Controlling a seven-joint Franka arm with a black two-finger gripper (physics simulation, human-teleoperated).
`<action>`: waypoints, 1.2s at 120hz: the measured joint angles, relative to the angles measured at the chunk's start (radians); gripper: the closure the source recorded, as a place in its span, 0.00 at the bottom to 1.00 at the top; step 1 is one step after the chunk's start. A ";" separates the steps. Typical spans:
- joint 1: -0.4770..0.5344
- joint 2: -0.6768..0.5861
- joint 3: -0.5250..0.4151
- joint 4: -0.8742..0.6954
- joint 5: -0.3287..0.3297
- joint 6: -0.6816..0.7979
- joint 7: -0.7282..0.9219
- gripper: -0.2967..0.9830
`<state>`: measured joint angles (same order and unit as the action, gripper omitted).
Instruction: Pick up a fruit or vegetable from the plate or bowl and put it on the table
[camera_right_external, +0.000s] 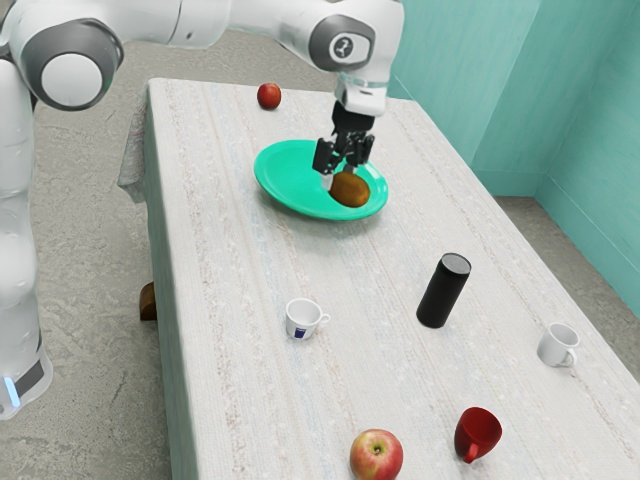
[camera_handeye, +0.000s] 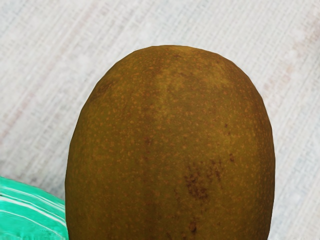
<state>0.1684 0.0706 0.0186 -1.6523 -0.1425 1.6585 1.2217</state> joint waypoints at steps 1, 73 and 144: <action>0.002 0.000 0.000 0.000 0.000 0.000 0.000 0.61; -0.011 0.002 -0.023 0.000 0.002 0.004 -0.006 0.60; -0.028 0.000 -0.020 -0.001 -0.004 0.003 -0.008 0.26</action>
<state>0.1401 0.0708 -0.0012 -1.6529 -0.1464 1.6610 1.2135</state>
